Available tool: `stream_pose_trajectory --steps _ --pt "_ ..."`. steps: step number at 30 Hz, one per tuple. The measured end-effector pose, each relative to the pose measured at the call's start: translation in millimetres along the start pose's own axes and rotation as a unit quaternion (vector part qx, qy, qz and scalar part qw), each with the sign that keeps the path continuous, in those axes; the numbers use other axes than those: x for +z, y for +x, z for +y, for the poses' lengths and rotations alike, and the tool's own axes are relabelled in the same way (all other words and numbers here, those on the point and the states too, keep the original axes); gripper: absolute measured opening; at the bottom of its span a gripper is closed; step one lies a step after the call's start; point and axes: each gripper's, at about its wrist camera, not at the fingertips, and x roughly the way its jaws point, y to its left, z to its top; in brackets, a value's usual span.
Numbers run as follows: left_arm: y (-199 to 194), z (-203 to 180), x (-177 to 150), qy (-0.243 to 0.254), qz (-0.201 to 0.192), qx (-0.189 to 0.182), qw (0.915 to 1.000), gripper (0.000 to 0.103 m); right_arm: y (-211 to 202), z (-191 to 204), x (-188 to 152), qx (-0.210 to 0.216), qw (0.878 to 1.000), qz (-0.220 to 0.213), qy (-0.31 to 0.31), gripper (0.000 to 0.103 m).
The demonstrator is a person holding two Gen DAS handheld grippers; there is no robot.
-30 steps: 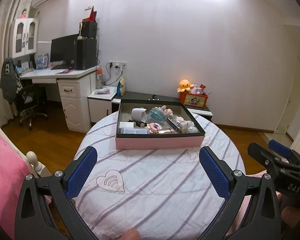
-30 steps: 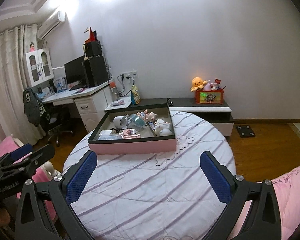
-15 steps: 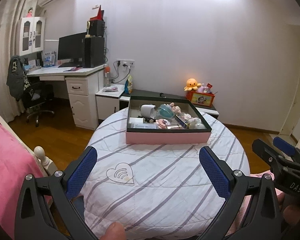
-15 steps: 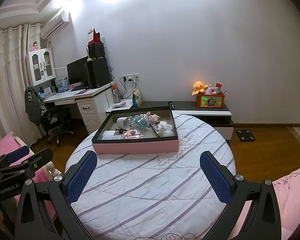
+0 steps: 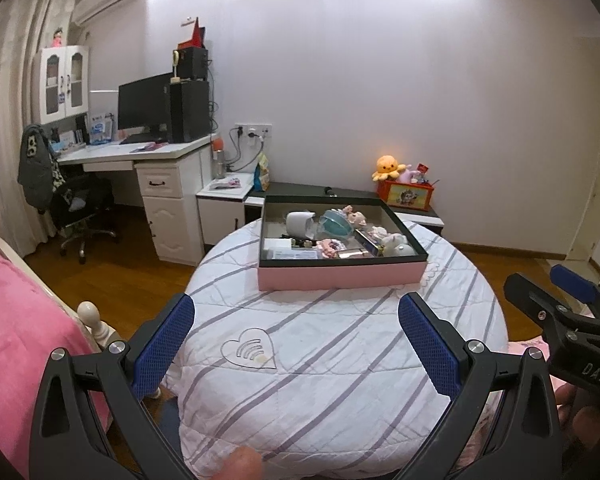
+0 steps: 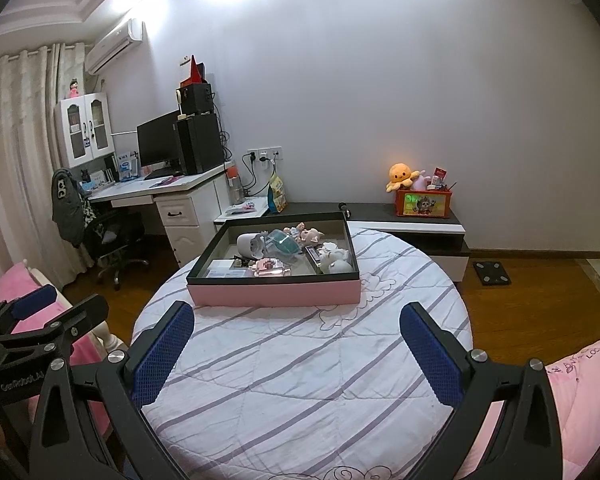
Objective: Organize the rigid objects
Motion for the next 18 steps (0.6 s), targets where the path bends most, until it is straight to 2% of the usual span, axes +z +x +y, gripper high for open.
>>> stream_pose_trajectory --steps 9,15,18 --pt "-3.5 -2.7 3.0 0.003 -0.004 0.000 1.0000 0.103 -3.6 -0.9 1.3 0.000 1.000 -0.003 -0.001 0.103" --pt "-10.2 -1.4 4.5 -0.002 -0.013 -0.010 0.9999 0.103 -4.8 -1.2 4.4 0.001 1.000 -0.004 -0.003 0.103" --pt "-15.9 -0.8 5.5 -0.007 -0.023 -0.027 0.9994 0.103 -4.8 -1.9 4.7 0.001 1.000 -0.005 -0.002 0.103"
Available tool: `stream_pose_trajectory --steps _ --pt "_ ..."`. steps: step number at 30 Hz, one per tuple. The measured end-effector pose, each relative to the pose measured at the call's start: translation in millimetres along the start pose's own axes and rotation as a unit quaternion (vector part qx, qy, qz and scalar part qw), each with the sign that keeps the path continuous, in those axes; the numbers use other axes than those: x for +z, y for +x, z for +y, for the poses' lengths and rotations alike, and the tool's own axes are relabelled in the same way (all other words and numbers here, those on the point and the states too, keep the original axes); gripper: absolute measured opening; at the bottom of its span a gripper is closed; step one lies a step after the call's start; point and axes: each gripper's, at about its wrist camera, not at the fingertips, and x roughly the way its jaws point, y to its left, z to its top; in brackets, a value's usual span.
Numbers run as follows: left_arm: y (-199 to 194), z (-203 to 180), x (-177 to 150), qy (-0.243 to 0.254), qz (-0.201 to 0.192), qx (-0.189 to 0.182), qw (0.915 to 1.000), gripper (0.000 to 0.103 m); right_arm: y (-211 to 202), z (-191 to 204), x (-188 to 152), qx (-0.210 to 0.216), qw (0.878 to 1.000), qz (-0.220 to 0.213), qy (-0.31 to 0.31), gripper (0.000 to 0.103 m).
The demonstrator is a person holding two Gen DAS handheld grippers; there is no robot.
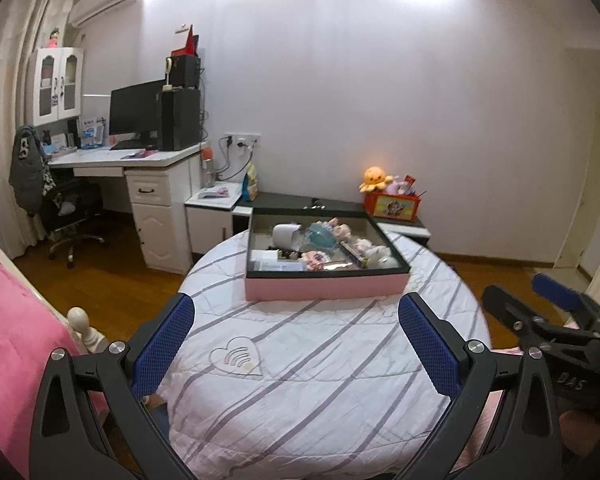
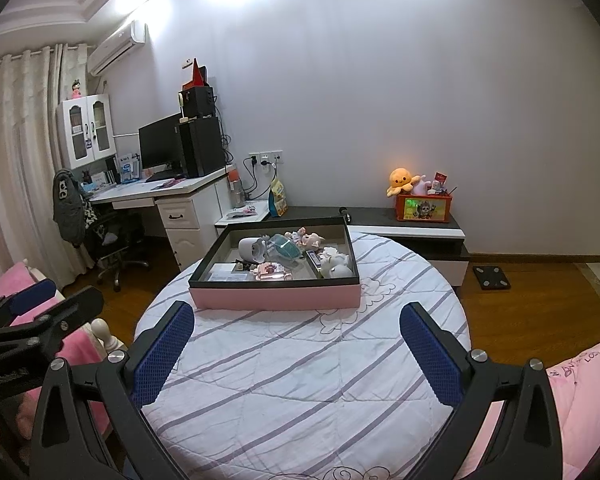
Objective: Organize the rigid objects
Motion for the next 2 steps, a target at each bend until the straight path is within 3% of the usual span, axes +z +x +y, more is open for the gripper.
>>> stream_pose_trajectory --steps 2 --pt "-2.3 -1.2 0.8 0.002 -0.003 -0.002 1.0000 0.103 -1.3 -0.3 1.3 0.001 1.000 -0.002 -0.001 0.103"
